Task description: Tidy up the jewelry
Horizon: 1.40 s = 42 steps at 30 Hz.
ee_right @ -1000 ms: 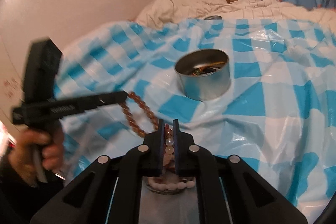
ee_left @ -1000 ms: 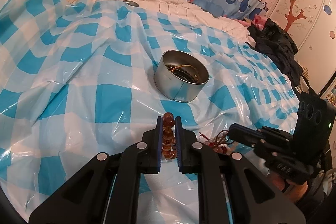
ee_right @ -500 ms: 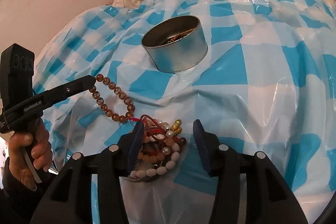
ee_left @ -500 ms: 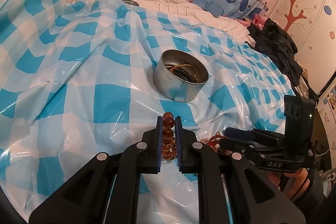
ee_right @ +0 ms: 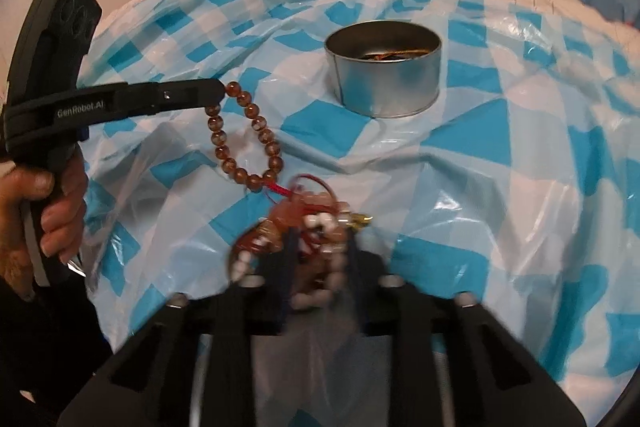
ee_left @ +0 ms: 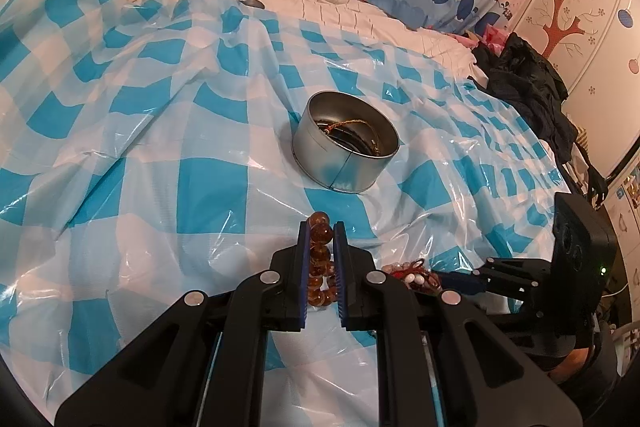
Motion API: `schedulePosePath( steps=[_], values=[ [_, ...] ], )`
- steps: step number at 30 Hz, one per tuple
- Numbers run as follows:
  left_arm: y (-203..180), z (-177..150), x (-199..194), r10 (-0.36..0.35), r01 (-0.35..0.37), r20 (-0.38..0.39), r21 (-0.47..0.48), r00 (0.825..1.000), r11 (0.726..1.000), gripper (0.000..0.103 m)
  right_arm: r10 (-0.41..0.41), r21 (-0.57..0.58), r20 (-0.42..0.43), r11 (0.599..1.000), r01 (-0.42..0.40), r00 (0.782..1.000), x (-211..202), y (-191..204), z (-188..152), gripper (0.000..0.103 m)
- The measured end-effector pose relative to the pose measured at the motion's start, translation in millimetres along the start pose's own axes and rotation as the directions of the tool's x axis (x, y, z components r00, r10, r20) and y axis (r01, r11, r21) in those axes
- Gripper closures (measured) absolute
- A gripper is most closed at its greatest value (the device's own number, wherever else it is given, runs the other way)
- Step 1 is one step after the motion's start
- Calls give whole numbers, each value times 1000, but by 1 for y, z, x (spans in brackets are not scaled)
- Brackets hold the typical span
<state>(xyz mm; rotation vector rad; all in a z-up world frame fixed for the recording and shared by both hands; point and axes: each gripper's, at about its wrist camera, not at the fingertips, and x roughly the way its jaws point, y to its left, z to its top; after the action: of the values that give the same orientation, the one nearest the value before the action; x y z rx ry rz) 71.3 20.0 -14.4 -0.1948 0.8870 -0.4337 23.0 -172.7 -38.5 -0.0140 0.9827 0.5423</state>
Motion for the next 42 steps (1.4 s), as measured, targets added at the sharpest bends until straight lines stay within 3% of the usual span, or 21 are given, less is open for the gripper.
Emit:
schedulePosePath(
  steps=[4,8,9,12,17,20,26,29,30,31,32,33,42],
  values=[
    [1,1,0,-2,2,0,0,1000,1000,93,-6,-23,21,1000,6,1000,-4,1,1,87],
    [0,0,0,-1,1,-1,1,1000,1000,93,-71,-15,56,997,72,996,-10,-4,3,88],
    [0,0,0,0,0,-1,1,1000,1000,93,-74,-7,61,997,74,995,-11,-6,3,93],
    [0,0,0,0,0,0,-2,1000,1000,93,-44,6,110,999,44,993,-21,-7,5,101],
    [0,1,1,0,0,-3,0,1000,1000,93,61,71,226,994,-79,972,-44,-19,12,102],
    [1,0,2,1,-1,-5,-1,1000,1000,93,108,155,179,978,-137,978,-35,-33,13,102],
    [2,-2,6,-2,2,-10,0,1000,1000,93,48,221,85,973,-65,995,-11,-39,9,102],
    [1,-2,6,-3,3,-13,3,1000,1000,93,57,244,72,967,-73,996,-5,-43,7,101],
    [1,-3,6,-3,3,-13,2,1000,1000,93,61,247,76,966,-78,995,-6,-43,7,97],
    [1,-3,6,-2,2,-12,0,1000,1000,93,68,252,84,964,-88,994,-8,-44,6,63],
    [1,-3,6,-2,2,-12,0,1000,1000,93,71,265,101,959,-95,992,-10,-45,6,46],
    [0,-3,6,-1,1,-13,0,1000,1000,93,71,276,120,956,-102,990,-13,-46,6,41],
    [0,-2,7,-2,2,-15,2,1000,1000,93,-16,296,157,955,-32,987,-21,-54,11,71]
  ],
)
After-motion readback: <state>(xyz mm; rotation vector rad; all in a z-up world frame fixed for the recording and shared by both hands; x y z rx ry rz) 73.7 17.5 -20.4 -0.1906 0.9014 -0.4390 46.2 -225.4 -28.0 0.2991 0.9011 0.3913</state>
